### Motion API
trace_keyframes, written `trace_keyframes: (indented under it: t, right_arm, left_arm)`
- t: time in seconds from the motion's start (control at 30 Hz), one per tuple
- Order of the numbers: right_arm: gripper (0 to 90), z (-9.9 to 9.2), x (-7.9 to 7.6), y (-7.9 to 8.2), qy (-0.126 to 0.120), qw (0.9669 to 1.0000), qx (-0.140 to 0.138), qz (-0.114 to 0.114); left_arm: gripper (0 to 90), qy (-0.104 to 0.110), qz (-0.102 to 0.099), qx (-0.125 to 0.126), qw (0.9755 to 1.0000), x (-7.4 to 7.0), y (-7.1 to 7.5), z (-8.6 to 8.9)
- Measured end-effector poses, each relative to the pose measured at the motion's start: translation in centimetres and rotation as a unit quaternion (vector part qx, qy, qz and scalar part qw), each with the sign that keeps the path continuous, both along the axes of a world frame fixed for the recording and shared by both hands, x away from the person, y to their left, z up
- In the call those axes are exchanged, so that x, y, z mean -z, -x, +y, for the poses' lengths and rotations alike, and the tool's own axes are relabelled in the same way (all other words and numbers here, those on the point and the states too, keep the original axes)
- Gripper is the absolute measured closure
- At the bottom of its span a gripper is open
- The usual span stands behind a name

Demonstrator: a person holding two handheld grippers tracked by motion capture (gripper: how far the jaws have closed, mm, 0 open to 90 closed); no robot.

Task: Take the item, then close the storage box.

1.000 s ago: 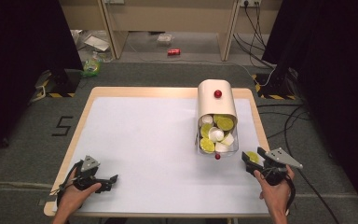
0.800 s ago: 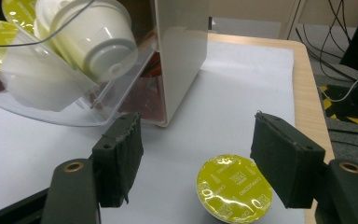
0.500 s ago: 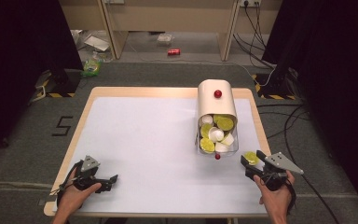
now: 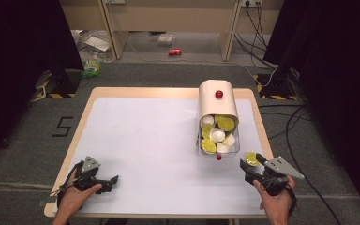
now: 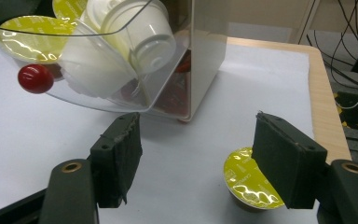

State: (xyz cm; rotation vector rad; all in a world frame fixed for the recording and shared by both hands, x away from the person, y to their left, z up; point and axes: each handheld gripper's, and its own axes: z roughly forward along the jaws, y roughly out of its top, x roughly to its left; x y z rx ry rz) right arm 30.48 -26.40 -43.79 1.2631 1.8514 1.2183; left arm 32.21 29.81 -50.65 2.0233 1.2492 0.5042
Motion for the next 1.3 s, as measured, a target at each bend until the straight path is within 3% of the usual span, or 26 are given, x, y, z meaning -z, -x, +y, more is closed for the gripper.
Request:
trace_keyframes:
  t: [0.63,1.3]
  right_arm:
    - [33.0,0.8,-0.3,0.7,-0.008,0.9998,-0.018,-0.006]
    - [32.9,2.0,-0.5,0.6,0.001,0.9994,-0.034,-0.009]
  left_arm:
    - [0.0,0.0,0.001,0.001,1.0,0.0,0.0,0.0]
    - [0.0,0.001,0.001,0.001,1.0,0.0,0.0,0.0]
